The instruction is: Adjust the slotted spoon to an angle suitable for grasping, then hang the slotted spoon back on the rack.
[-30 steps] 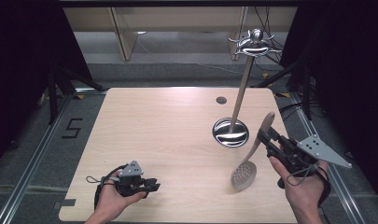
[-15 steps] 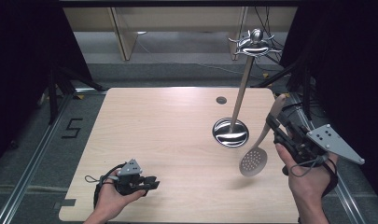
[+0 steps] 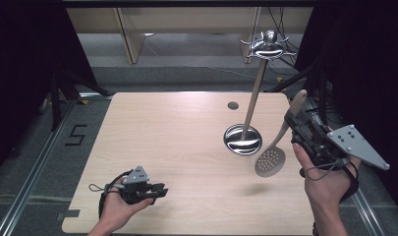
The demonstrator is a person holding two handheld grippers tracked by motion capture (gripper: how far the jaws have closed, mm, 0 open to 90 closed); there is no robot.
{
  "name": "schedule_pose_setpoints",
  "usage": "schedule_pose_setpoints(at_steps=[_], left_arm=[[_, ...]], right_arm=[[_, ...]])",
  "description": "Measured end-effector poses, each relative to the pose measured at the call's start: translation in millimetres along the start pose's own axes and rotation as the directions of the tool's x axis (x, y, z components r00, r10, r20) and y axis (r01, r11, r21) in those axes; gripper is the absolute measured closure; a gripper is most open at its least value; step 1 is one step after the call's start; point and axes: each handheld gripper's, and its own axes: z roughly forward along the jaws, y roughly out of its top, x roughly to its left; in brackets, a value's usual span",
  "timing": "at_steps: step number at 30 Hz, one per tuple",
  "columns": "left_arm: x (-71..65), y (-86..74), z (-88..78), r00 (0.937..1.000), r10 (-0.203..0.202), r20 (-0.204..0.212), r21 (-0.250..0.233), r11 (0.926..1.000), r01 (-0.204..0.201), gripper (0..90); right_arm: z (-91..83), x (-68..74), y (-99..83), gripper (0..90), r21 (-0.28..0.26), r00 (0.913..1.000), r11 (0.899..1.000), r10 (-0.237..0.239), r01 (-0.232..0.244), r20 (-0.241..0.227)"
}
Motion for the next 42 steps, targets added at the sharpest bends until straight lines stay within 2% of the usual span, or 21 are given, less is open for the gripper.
schedule_pose_setpoints(at_steps=[4,7,8,10,14,15,17,18,19,21,24,28,29,30,32,34,38,39,40,41,42], left_arm=[[-0.8,-4.7,-2.7,0.9999,-0.009,-0.006,-0.004,0.9999,0.009,71.9],[-1.6,-7.1,-6.0,0.9993,-0.032,-0.018,-0.012,0.9994,0.032,71.9],[-0.6,-6.9,-8.6,0.9996,-0.013,-0.024,-0.008,0.9999,0.013,72.0],[-1.3,-7.6,-9.8,0.9994,-0.016,-0.029,-0.018,0.9997,0.015,72.0],[-2.2,-9.0,-9.5,0.9993,-0.024,-0.027,-0.027,0.9994,0.024,72.0],[-0.2,-8.4,-11.1,0.9994,-0.005,-0.034,0.001,1.0,0.005,72.0],[-1.9,-8.4,-10.6,0.9989,-0.039,-0.026,-0.014,0.9992,0.039,72.0],[-1.5,-8.7,-9.8,0.9991,-0.024,-0.035,-0.032,0.9992,0.023,72.0],[0.3,-8.1,-11.9,0.9991,-0.002,-0.043,-0.004,1.0,0.002,72.0],[-0.8,-7.7,-11.3,0.9991,-0.014,-0.039,-0.023,0.9996,0.013,72.0],[-0.4,-5.2,-11.3,0.9991,0.0,-0.041,-0.016,0.9999,-0.001,72.0],[-3.0,-2.2,-7.6,0.9993,0.002,-0.038,-0.02,0.9998,-0.002,72.0],[-1.7,-1.3,-7.4,0.9989,0.025,-0.041,-0.005,0.9997,-0.025,72.0],[-3.8,-0.9,-6.3,0.9997,0.008,-0.025,-0.023,0.9997,-0.009,72.1],[-3.1,0.2,-6.5,0.999,0.04,-0.021,-0.017,0.999,-0.041,72.1],[-4.9,-0.6,-5.9,0.9996,0.026,-0.014,-0.022,0.9994,-0.026,72.1],[-4.1,-0.5,-9.1,0.9978,0.064,-0.018,-0.013,0.9978,-0.064,72.1],[-5.4,-0.9,-8.7,0.999,0.043,-0.009,-0.036,0.9984,-0.043,72.1],[-4.9,-0.7,-9.9,0.9989,0.045,-0.014,-0.029,0.9985,-0.045,72.1],[-5.2,-1.0,-10.0,0.9998,0.019,-0.01,-0.023,0.9996,-0.019,72.1],[-3.5,-0.7,-10.1,0.9989,0.043,-0.018,-0.021,0.9988,-0.043,72.1]], right_arm=[[0.3,4.7,1.6,69.3,-0.003,0.9995,1.0,0.029,-0.029,-0.015],[2.0,2.5,1.2,69.3,-0.004,0.9998,1.0,0.016,-0.016,-0.015],[2.6,2.5,1.1,69.3,-0.006,0.9997,1.0,0.022,-0.022,-0.013],[4.1,2.0,1.4,69.4,-0.012,0.9996,1.0,0.025,-0.025,-0.015],[8.0,1.0,2.4,69.3,-0.018,1.0,1.0,-0.006,0.006,-0.004],[8.7,2.9,3.1,69.3,-0.017,1.0,1.0,0.002,-0.002,-0.007],[11.4,4.1,3.2,69.3,-0.017,0.9998,1.0,-0.017,0.017,0.014],[12.2,5.6,4.2,69.3,-0.019,0.9998,1.0,-0.012,0.012,0.013],[13.1,7.9,4.7,69.3,-0.012,1.0,1.0,0.004,-0.004,0.007],[17.0,8.3,6.0,69.3,-0.022,0.9983,0.998,-0.052,0.053,0.028],[19.5,16.0,8.7,69.3,-0.021,0.9992,0.999,-0.024,0.025,0.031],[24.1,21.2,12.7,69.3,-0.043,0.9978,0.998,-0.039,0.041,0.055],[24.9,21.8,14.3,69.3,-0.049,0.9959,0.997,-0.051,0.055,0.075],[25.9,23.6,15.9,69.3,-0.051,0.995,0.997,-0.05,0.055,0.087],[28.0,28.0,18.9,69.3,-0.049,0.9939,0.998,-0.044,0.049,0.101],[30.7,30.8,21.4,69.3,-0.051,0.9911,0.997,-0.053,0.06,0.122],[35.0,35.7,24.2,69.3,-0.058,0.9889,0.997,-0.043,0.052,0.142],[36.2,35.6,24.7,69.3,-0.058,0.9882,0.997,-0.048,0.057,0.146],[37.4,36.2,24.9,69.3,-0.053,0.9875,0.997,-0.05,0.058,0.15],[39.1,35.9,25.2,69.3,-0.053,0.987,0.996,-0.058,0.067,0.15],[40.2,37.4,25.1,69.3,-0.05,0.9877,0.997,-0.044,0.052,0.15]])
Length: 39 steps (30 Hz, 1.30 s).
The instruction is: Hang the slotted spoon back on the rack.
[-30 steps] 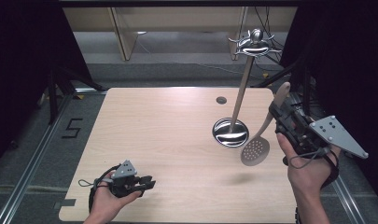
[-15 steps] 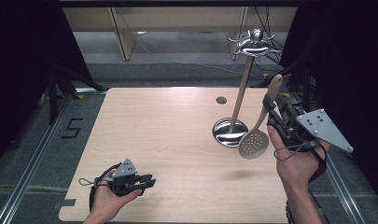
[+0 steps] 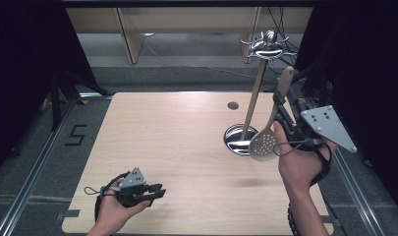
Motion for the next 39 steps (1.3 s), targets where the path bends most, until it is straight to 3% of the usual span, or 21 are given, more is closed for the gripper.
schedule_pose_setpoints(at_steps=[1,2,3,5,7,9,11,12,14,15,16,24,25,26,28,29,31,33,39], left_arm=[[0.5,0.0,0.7,1.0,0.004,-0.005,-0.002,1.0,-0.004,72.2],[-0.8,-0.3,1.7,0.9998,-0.022,0.0,-0.002,0.9998,0.022,72.2],[0.4,0.2,2.1,1.0,-0.004,-0.006,0.01,0.9999,0.004,72.2],[-2.2,0.1,4.1,0.9997,-0.024,0.003,-0.005,0.9997,0.024,72.2],[-0.6,0.3,3.8,1.0,0.008,0.004,0.006,0.9999,-0.008,72.2],[-0.8,-0.1,4.0,1.0,0.002,0.004,0.002,1.0,-0.002,72.2],[-0.5,-0.3,3.3,1.0,0.0,0.001,0.001,1.0,0.0,72.2],[-1.4,-0.7,3.2,0.9998,-0.021,0.001,0.001,0.9998,0.021,72.2],[-1.7,-0.7,3.1,0.9997,-0.024,0.001,-0.007,0.9997,0.024,72.2],[-0.7,-0.2,0.9,0.9998,-0.015,0.01,0.011,0.9998,0.015,72.2],[-0.3,-0.4,1.3,1.0,0.003,0.002,-0.002,1.0,-0.003,72.2],[-0.1,-0.3,2.6,1.0,0.002,0.0,-0.002,1.0,-0.002,72.2],[-1.9,-0.7,3.4,0.9996,-0.027,0.004,-0.008,0.9996,0.027,72.2],[-2.1,-0.7,3.5,0.9996,-0.029,0.003,-0.007,0.9995,0.03,72.2],[-1.3,-0.3,3.6,1.0,-0.004,0.002,-0.007,1.0,0.004,72.2],[-1.4,-0.3,3.7,1.0,-0.005,0.002,-0.006,1.0,0.005,72.2],[-1.3,-0.2,3.6,1.0,0.001,0.003,-0.004,1.0,-0.001,72.2],[-1.1,-0.1,3.5,1.0,0.003,0.003,-0.002,1.0,-0.003,72.2],[-1.1,0.0,3.3,1.0,0.001,0.001,-0.004,1.0,-0.001,72.1]], right_arm=[[1.0,0.8,-0.2,69.3,0.002,1.0,1.0,0.003,-0.003,0.001],[2.9,0.2,-0.5,69.3,-0.002,0.9999,1.0,-0.012,0.012,0.006],[3.9,1.0,-0.8,69.3,0.0,1.0,1.0,-0.003,0.003,0.004],[6.5,1.0,-1.5,69.2,-0.005,0.9999,1.0,-0.01,0.01,0.002],[8.6,2.4,-1.9,69.3,0.0,1.0,1.0,0.002,-0.002,0.007],[11.8,0.8,-1.9,69.2,-0.008,0.9997,1.0,-0.02,0.02,0.011],[14.2,3.1,-2.4,69.3,0.001,0.9999,1.0,0.003,-0.003,0.012],[15.4,2.2,-2.8,69.2,0.001,0.9996,1.0,-0.015,0.015,0.023],[17.6,3.3,-3.7,69.2,0.006,0.9998,1.0,-0.005,0.005,0.019],[19.3,3.5,-4.4,69.2,0.007,0.9998,1.0,-0.01,0.01,0.019],[20.0,4.6,-5.3,69.2,0.011,0.9997,1.0,0.001,-0.001,0.023],[27.6,3.7,-9.5,69.2,0.039,0.9997,0.999,0.011,-0.012,0.022],[27.8,5.0,-9.8,69.2,0.044,0.9993,0.999,0.031,-0.032,0.019],[28.7,3.7,-10.2,69.2,0.044,0.9995,0.999,0.019,-0.02,0.024],[29.2,3.4,-10.9,69.2,0.052,0.9994,0.998,0.022,-0.023,0.028],[29.7,3.8,-11.3,69.2,0.057,0.9992,0.998,0.032,-0.033,0.023],[31.1,2.2,-12.1,69.2,0.055,0.9995,0.998,0.006,-0.008,0.031],[31.6,3.1,-12.3,69.2,0.063,0.9993,0.998,0.025,-0.027,0.026],[35.0,2.5,-13.9,69.2,0.077,0.9992,0.997,0.023,-0.026,0.031]])
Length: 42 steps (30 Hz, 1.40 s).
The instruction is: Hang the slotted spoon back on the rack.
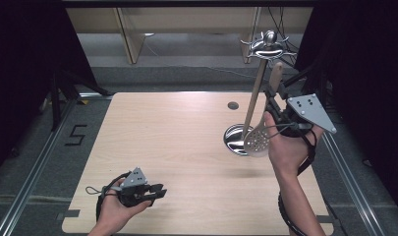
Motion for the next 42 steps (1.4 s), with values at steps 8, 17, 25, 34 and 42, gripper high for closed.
schedule_pose_setpoints(at_steps=[8,17,25,34,42], left_arm=[[0.4,-0.1,0.0,1.0,0.001,0.0,-0.003,1.0,-0.001,71.6],[-0.1,-0.1,-0.4,1.0,0.005,-0.006,0.002,1.0,-0.005,70.2],[-0.3,-1.7,2.9,0.9981,0.055,-0.027,-0.02,0.9983,-0.056,55.9],[1.6,-1.2,5.0,0.9967,0.056,-0.059,-0.046,0.9972,-0.058,36.3],[1.5,-2.1,5.6,0.9967,0.058,-0.057,-0.032,0.9977,-0.06,35.3]], right_arm=[[5.6,0.4,-1.2,69.2,0.017,1.0,1.0,0.001,-0.001,0.0],[12.2,-0.5,-1.3,69.2,0.036,1.0,0.999,-0.008,0.008,0.005],[16.2,-1.7,-3.2,69.1,0.055,0.9999,0.998,-0.01,0.01,0.007],[20.2,-2.6,-3.4,69.1,0.074,0.9999,0.997,-0.002,0.001,0.01],[23.9,-2.7,-3.2,69.1,0.086,0.9999,0.996,-0.011,0.011,0.007]])
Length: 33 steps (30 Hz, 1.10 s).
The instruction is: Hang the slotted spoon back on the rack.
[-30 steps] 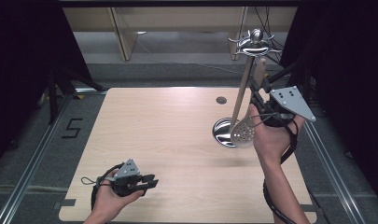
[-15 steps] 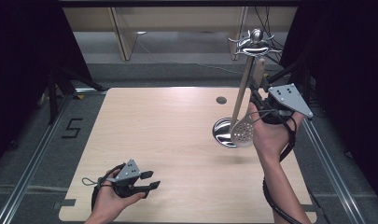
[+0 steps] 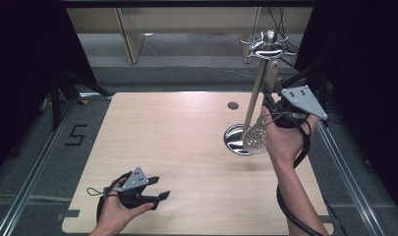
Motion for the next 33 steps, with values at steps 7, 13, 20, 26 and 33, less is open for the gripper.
schedule_pose_setpoints(at_steps=[7,13,20,26,33], left_arm=[[-0.2,-0.8,0.5,1.0,-0.004,0.007,-0.007,1.0,0.004,35.2],[-1.5,-1.0,0.4,0.9997,-0.023,0.005,0.003,0.9997,0.023,35.3],[-1.6,-0.8,0.4,0.9994,-0.029,0.019,0.007,0.9996,0.029,35.5],[-0.9,-0.8,0.8,0.9997,-0.009,0.022,0.002,1.0,0.009,35.9],[-1.7,-1.3,-0.2,0.9994,-0.029,0.02,0.008,0.9995,0.029,36.1]], right_arm=[[3.0,0.5,0.8,69.1,0.011,1.0,1.0,0.005,-0.005,0.005],[5.6,0.1,1.2,69.0,0.019,1.0,1.0,0.0,0.0,0.002],[9.6,-1.2,0.6,69.0,0.028,1.0,1.0,-0.003,0.003,0.003],[11.0,-1.0,0.8,68.6,0.038,1.0,0.999,0.0,0.001,-0.007],[6.9,-1.1,1.7,56.2,0.025,0.9995,0.999,-0.029,0.03,-0.015]])
